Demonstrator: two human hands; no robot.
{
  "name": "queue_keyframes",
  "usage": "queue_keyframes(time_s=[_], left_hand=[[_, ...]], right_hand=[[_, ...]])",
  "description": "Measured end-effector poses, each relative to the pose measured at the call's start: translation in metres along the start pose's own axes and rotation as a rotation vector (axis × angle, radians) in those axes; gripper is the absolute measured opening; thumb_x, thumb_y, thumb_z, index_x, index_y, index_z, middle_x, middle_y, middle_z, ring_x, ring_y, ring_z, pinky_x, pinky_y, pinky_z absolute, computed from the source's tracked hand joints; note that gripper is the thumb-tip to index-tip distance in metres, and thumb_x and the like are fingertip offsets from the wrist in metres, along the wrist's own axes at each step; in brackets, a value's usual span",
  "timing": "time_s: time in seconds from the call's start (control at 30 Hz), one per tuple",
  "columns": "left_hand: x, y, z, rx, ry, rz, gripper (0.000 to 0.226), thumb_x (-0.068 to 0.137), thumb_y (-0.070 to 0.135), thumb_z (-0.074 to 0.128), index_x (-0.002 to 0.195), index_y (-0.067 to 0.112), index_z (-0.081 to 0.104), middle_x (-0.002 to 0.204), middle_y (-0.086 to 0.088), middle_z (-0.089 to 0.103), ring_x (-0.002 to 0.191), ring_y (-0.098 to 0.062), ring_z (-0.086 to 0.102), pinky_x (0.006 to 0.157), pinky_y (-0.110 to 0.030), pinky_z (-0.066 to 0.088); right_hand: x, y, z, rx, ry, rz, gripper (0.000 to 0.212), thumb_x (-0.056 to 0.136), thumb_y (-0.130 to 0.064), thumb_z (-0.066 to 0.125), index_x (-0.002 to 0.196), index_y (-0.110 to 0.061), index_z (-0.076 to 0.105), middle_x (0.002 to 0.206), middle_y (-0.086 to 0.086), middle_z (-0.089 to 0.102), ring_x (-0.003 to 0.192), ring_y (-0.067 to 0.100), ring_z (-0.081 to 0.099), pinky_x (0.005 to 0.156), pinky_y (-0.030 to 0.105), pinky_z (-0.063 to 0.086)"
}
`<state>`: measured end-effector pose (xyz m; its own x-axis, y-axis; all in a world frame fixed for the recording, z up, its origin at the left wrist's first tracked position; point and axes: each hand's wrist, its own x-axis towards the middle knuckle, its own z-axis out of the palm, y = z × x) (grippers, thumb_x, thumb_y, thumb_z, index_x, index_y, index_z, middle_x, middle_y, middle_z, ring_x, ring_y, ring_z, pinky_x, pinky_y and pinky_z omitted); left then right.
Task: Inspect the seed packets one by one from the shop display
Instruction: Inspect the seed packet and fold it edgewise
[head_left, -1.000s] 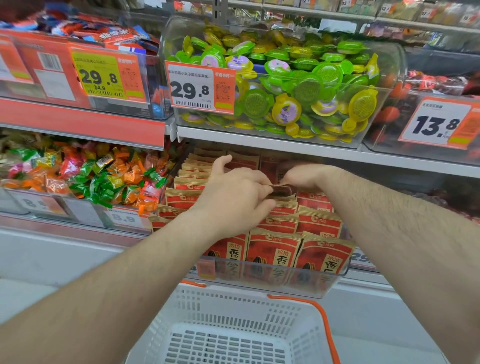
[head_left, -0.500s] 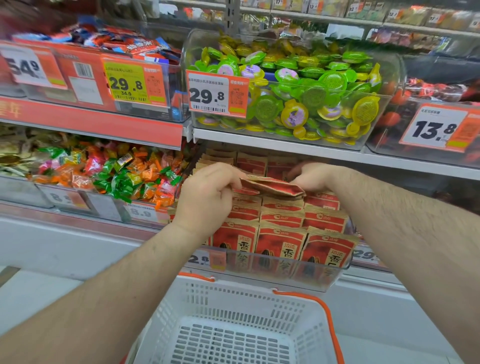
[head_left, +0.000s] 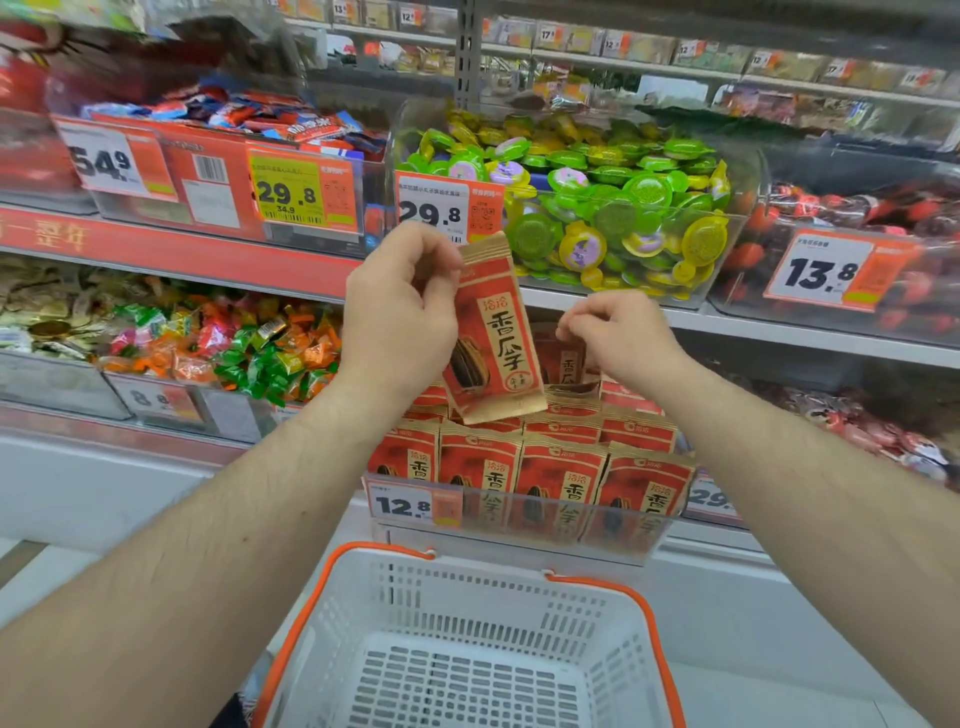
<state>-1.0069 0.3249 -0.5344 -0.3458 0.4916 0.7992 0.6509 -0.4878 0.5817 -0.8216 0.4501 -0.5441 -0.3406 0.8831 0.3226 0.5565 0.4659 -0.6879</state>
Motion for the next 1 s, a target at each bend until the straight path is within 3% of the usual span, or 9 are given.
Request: queue_keyframes(time_s=[0.07, 0.2, 0.27, 0.37, 0.43, 0.57, 0.67, 0.9, 1.0], left_hand=[[-0.001, 0.008, -0.003, -0.044, -0.103, -0.046, 0.033, 0.088, -0.006, 0.057, 0.086, 0.025, 0.048, 0.082, 0.018, 0.054, 0.075, 0.008, 0.057, 0.072, -0.011, 0.044], [-0.012, 0.011, -0.007, -0.039, -0.328, -0.184, 0.038, 0.088, 0.003, 0.062, 0.086, 0.036, 0.042, 0.088, 0.010, 0.059, 0.080, -0.005, 0.059, 0.077, -0.030, 0.048], [-0.026, 0.009, -0.007, -0.104, -0.403, -0.259, 0.035, 0.087, 0.004, 0.064, 0.088, 0.033, 0.044, 0.090, 0.002, 0.066, 0.078, -0.011, 0.062, 0.073, -0.034, 0.051], [-0.053, 0.006, -0.006, -0.184, -0.444, -0.390, 0.035, 0.089, -0.002, 0.066, 0.093, 0.028, 0.049, 0.082, 0.004, 0.069, 0.068, -0.005, 0.063, 0.064, -0.031, 0.054], [-0.074, 0.000, -0.008, -0.343, -0.416, -0.592, 0.033, 0.089, -0.001, 0.069, 0.099, 0.027, 0.054, 0.079, 0.004, 0.072, 0.069, -0.008, 0.067, 0.060, -0.031, 0.058], [-0.116, -0.018, -0.008, -0.515, -0.322, -0.910, 0.010, 0.089, 0.006, 0.069, 0.096, 0.012, 0.065, 0.078, -0.003, 0.075, 0.065, -0.014, 0.070, 0.054, -0.026, 0.054], [-0.141, -0.025, -0.006, -0.564, -0.290, -1.055, 0.003, 0.091, 0.008, 0.066, 0.092, 0.007, 0.069, 0.076, -0.005, 0.075, 0.066, -0.016, 0.069, 0.058, -0.029, 0.056], [-0.154, -0.037, -0.014, -0.590, -0.360, -1.044, 0.009, 0.076, 0.012, 0.069, 0.080, 0.005, 0.065, 0.069, -0.006, 0.073, 0.063, -0.018, 0.069, 0.062, -0.033, 0.057], [-0.162, -0.039, -0.015, -0.538, -0.418, -0.964, 0.013, 0.082, -0.005, 0.066, 0.074, 0.004, 0.063, 0.067, 0.002, 0.073, 0.062, -0.009, 0.069, 0.062, -0.024, 0.058]], right_hand=[[-0.013, -0.020, 0.000, 0.272, 0.003, 0.022, 0.027, 0.090, -0.009, 0.055, 0.068, -0.018, 0.069, 0.072, -0.002, 0.073, 0.044, 0.013, 0.046, 0.050, 0.028, 0.041], [-0.048, -0.049, -0.001, 0.636, -0.147, 0.000, 0.026, 0.092, -0.022, 0.055, 0.071, -0.012, 0.067, 0.059, -0.003, 0.066, 0.037, 0.010, 0.037, 0.038, 0.019, 0.027], [-0.066, -0.046, 0.008, 0.542, -0.182, -0.038, 0.024, 0.087, -0.026, 0.063, 0.070, -0.009, 0.066, 0.055, -0.007, 0.059, 0.043, 0.005, 0.043, 0.044, 0.018, 0.034], [-0.091, -0.032, 0.027, 0.391, -0.141, -0.029, 0.025, 0.085, -0.027, 0.070, 0.073, -0.005, 0.067, 0.066, 0.002, 0.066, 0.060, 0.013, 0.060, 0.060, 0.033, 0.048], [-0.108, -0.019, 0.036, 0.401, -0.119, 0.025, 0.025, 0.091, -0.022, 0.069, 0.071, -0.008, 0.067, 0.068, 0.006, 0.069, 0.063, 0.018, 0.065, 0.060, 0.038, 0.053], [-0.136, -0.001, 0.056, 0.417, -0.085, 0.169, 0.034, 0.093, -0.020, 0.067, 0.062, -0.010, 0.055, 0.057, 0.003, 0.059, 0.052, 0.013, 0.055, 0.049, 0.025, 0.040], [-0.150, 0.006, 0.070, 0.504, -0.126, 0.275, 0.031, 0.094, -0.018, 0.064, 0.064, -0.014, 0.062, 0.055, 0.001, 0.060, 0.048, 0.012, 0.055, 0.047, 0.024, 0.039], [-0.168, 0.023, 0.083, 0.539, -0.141, 0.290, 0.022, 0.096, -0.015, 0.061, 0.076, -0.010, 0.070, 0.048, -0.003, 0.053, 0.043, 0.010, 0.046, 0.049, 0.027, 0.041], [-0.173, 0.036, 0.084, 0.523, -0.149, 0.294, 0.022, 0.095, -0.015, 0.063, 0.079, -0.023, 0.075, 0.049, -0.001, 0.052, 0.051, 0.014, 0.046, 0.057, 0.035, 0.041]])
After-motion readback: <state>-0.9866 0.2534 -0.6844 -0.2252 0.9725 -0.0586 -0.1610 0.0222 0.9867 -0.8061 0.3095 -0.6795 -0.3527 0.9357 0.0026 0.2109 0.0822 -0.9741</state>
